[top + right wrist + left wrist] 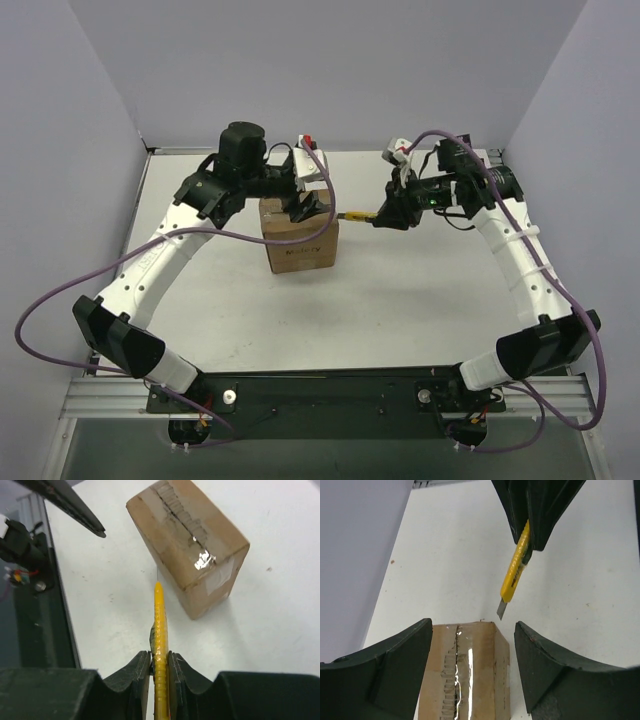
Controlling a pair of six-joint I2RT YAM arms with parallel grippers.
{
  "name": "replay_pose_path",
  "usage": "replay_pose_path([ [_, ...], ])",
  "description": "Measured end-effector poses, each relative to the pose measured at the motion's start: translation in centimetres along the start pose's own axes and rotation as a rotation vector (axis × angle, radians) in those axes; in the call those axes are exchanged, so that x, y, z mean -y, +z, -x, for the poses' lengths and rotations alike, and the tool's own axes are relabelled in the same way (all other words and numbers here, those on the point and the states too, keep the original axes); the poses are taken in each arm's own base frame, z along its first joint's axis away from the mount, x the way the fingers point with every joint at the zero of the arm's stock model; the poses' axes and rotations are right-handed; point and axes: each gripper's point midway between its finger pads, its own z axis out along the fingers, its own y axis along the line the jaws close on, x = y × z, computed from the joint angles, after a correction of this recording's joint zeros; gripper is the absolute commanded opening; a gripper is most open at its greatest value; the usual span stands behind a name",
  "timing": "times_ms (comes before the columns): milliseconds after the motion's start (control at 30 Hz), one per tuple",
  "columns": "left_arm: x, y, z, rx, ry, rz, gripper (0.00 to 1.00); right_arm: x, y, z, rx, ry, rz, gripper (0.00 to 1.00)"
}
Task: Unpack the express box
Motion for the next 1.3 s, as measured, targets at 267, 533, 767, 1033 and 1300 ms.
replay_pose_path([
  [267,2.5,0.0,1.9,0.094,-0.085,-0.152,0.65,-2.4,0.5,3.0,-0.054,-0.455,-0.048,0.0],
  [533,4.3,0.6,0.7,0.093,-0.179,-0.23,0.54,-4.9,1.2,4.6,-0.066,-0.592,-0.037,0.0],
  [767,4.7,0.6,0.7,0.102,-0.174,-0.253,0.42,-5.4,1.3,4.8,-0.07,-0.607,-0.039,0.0],
  [1033,4.9,1.6,-0.5,0.086,-0.192,-0.288,0.14,-5.5,1.2,5.1,-0.062,-0.601,-0.041,0.0],
  [1300,4.8,2.0,0.2,0.137,-0.226,-0.331,0.0,-4.7,0.4,5.8,0.002,-0.419,-0.057,0.49],
])
